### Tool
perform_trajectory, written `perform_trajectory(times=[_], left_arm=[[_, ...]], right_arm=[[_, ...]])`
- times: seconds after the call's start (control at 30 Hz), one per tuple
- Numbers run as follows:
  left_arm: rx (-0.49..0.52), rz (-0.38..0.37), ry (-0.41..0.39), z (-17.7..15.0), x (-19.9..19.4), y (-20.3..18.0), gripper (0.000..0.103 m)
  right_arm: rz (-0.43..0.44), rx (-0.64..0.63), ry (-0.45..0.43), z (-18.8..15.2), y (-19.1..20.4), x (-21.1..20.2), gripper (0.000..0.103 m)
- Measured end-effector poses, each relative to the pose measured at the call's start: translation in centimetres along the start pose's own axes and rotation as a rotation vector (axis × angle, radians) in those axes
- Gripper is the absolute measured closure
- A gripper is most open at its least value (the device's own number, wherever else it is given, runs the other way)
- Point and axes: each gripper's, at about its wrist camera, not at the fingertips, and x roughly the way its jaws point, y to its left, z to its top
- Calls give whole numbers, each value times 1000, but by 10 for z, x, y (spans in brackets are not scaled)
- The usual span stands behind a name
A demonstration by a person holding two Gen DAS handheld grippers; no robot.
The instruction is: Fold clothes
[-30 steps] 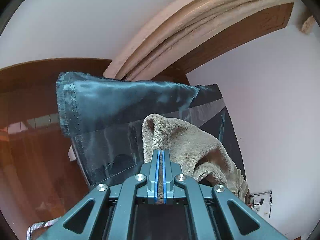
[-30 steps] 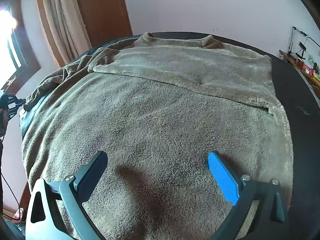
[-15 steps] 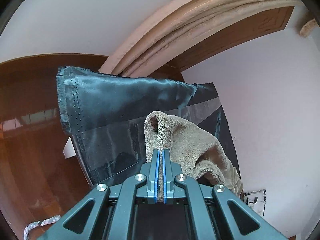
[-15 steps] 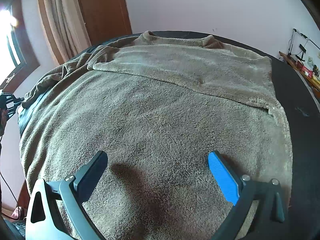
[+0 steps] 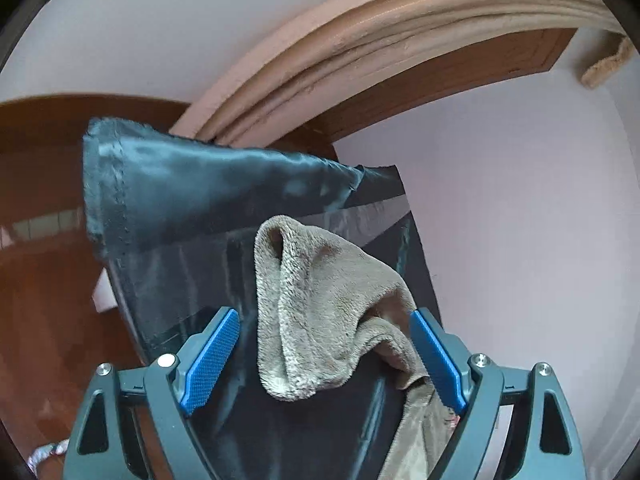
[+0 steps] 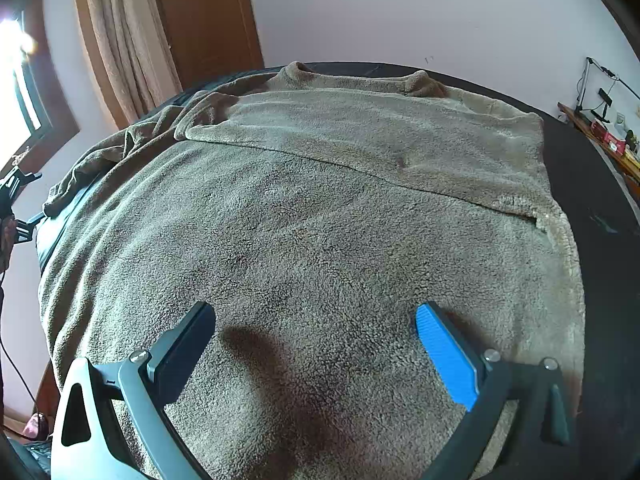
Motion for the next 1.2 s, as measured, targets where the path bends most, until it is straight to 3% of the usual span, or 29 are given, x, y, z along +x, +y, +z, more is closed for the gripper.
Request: perform_trajectory(times=[0.27,0.5,0.57,0.63,0.7,0.73,0.9,1.1,1.2], left_arm=[[6,-109,16,3,4,-2,14],[49,-126,50,6,12,-10,17],[57,-117,71,6,17,-11,35],[45,-79,78,5,21,-6,69],[32,-55,82,5,25,0,70],[29,-52,81,4,25,2,77],[27,-32,50,2,19,5,88],[109,-19,-3,4,3,-20,96],[169,48,4,3,9,-31,97]], right_arm=[[-10,-4,1,2,1,-1,2],[-29,-20,12,3,5,3,2],[-34,-22,12,3,5,3,2],[-38,-24,12,2,5,2,2],[-43,-26,12,2,5,1,2],[-46,-28,12,2,5,1,2],[-56,-34,14,2,7,2,2],[-55,-32,9,2,7,1,2],[-52,-23,-3,1,5,-2,2]])
